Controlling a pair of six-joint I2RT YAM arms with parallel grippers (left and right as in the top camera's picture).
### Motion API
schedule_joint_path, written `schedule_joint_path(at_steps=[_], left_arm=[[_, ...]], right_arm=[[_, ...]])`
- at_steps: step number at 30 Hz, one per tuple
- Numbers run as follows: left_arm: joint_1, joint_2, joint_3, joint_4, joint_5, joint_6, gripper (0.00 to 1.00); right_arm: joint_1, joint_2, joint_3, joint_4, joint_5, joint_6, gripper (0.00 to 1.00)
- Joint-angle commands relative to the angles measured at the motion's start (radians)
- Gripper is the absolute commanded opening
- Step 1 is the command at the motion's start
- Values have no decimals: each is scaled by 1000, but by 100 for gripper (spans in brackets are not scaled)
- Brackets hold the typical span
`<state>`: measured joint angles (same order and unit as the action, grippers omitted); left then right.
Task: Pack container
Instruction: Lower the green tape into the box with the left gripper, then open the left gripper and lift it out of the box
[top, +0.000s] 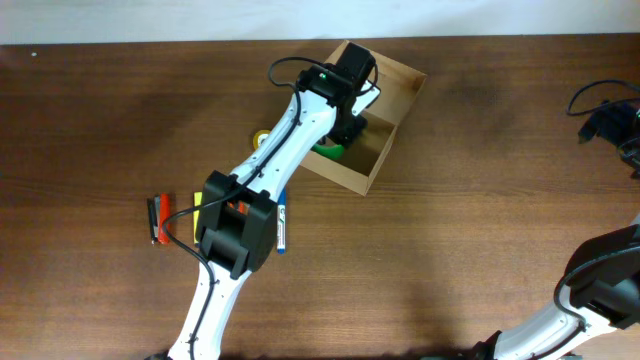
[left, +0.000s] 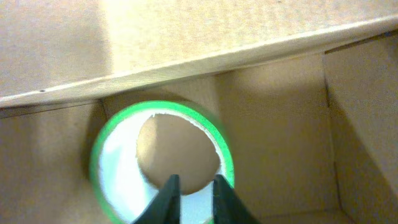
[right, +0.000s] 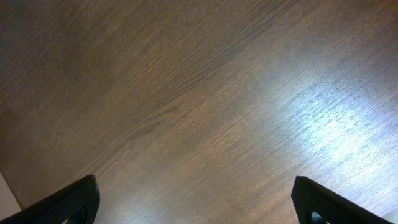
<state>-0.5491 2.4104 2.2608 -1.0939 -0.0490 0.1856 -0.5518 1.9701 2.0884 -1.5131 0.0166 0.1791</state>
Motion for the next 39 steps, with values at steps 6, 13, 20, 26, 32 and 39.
schedule_joint_path(at_steps=[6,13,20,26,32,39], left_arm=[[-4,-32,-2,6,8,16,20],[-11,-32,128,-81,-31,37,19],[7,-58,432,-243,-195,36,25],[106,-186,402,-273,-195,40,35],[257,-337,106,-231,-100,35,48],[404,-347,-140,-242,86,25,71]], right_arm=[[2,15,-4,3,-9,-7,99],[2,15,-4,3,-9,-7,99],[2,15,-4,3,-9,-7,99],[2,15,-4,16,-37,-6,99],[2,15,-4,26,-59,-6,99],[2,15,-4,25,-62,-6,99]])
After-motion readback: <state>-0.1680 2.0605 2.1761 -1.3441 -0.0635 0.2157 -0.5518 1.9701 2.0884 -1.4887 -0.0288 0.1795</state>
